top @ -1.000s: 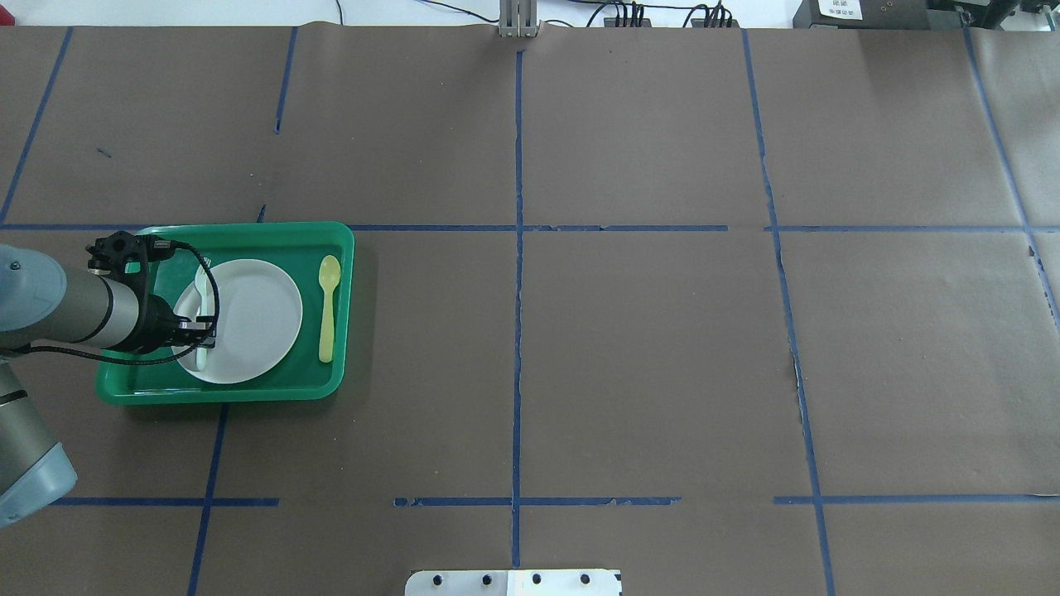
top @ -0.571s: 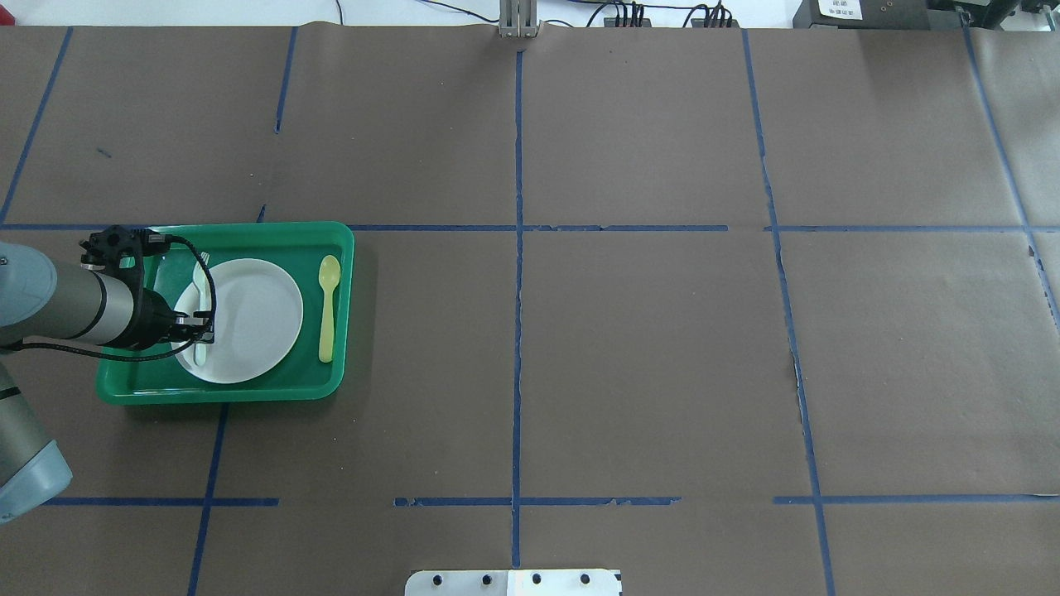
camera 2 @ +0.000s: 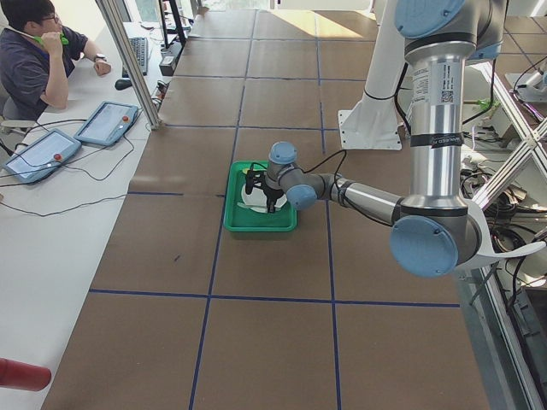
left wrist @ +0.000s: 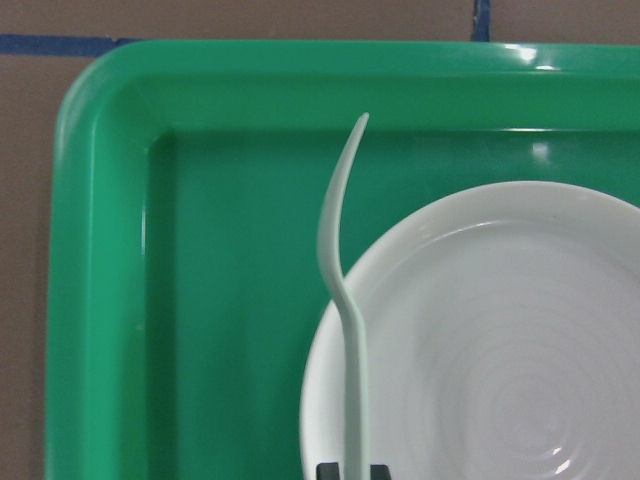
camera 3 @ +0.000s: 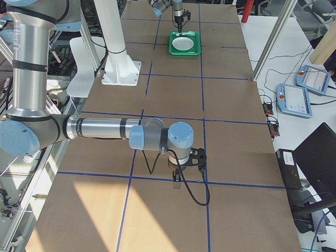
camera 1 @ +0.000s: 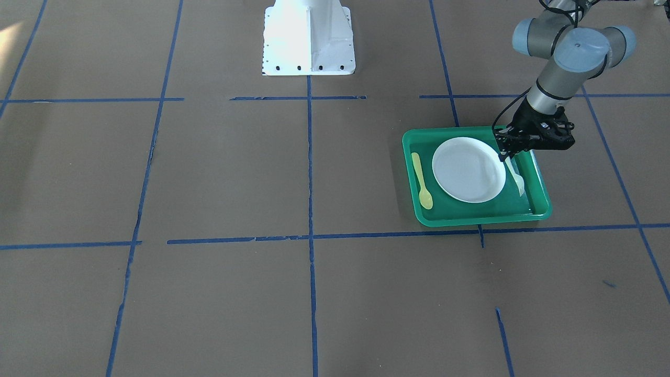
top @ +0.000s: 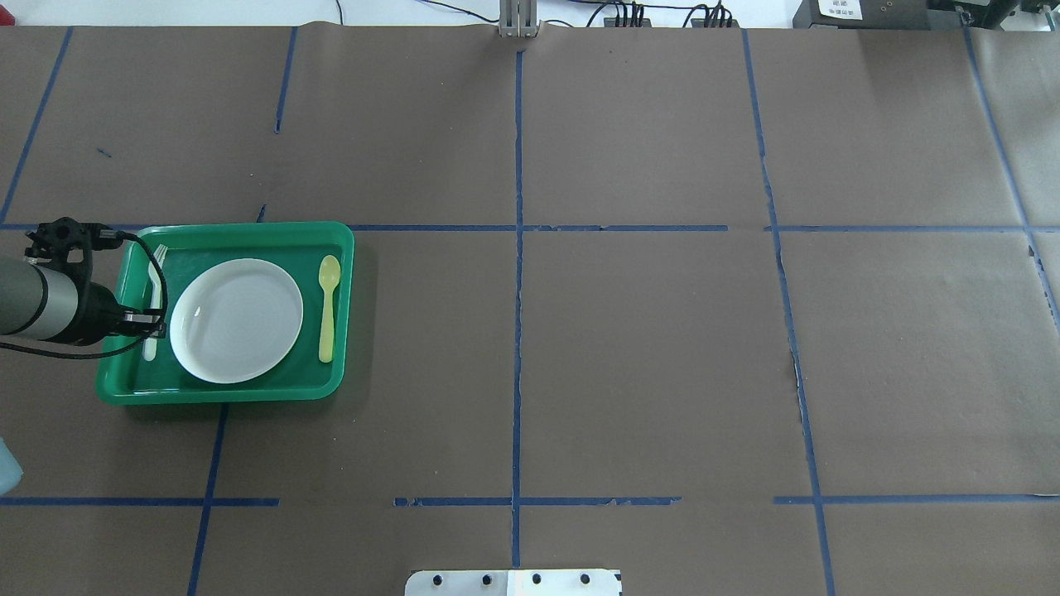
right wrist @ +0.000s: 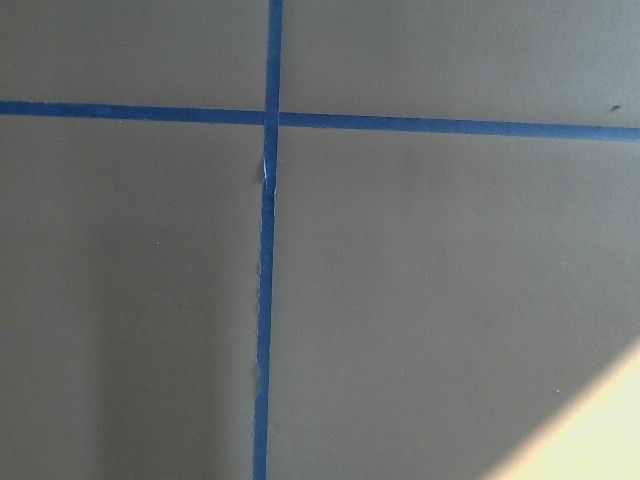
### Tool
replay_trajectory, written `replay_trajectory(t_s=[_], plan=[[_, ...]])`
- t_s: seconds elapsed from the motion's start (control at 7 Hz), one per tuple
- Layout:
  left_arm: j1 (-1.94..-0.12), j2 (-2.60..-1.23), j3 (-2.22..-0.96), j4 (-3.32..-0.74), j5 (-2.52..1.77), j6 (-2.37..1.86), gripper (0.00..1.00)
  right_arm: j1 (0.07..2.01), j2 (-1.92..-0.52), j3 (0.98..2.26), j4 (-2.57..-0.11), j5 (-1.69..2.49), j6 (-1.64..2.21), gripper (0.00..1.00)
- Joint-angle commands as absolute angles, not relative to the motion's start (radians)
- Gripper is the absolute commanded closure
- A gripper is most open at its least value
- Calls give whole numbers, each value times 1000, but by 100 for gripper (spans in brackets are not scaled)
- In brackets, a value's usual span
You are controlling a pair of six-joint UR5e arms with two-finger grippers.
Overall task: Place fork
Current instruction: 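Carry the fork off the plate and lower it onto the tray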
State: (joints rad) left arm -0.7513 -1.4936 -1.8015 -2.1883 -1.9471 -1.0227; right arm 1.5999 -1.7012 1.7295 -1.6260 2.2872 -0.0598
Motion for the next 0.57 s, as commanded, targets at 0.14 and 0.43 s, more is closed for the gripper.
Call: replay_trajectory(t_s=[0.14, 0.43], plan=[[-752, -1496, -1784, -2187, -1945, -1003, 0, 1600, -1701, 1729, -1626, 2287, -60, 0], [-788, -1477, -1804, -2187, -1969, -994, 0, 1600, -1701, 1730, -1626, 2287, -60, 0]])
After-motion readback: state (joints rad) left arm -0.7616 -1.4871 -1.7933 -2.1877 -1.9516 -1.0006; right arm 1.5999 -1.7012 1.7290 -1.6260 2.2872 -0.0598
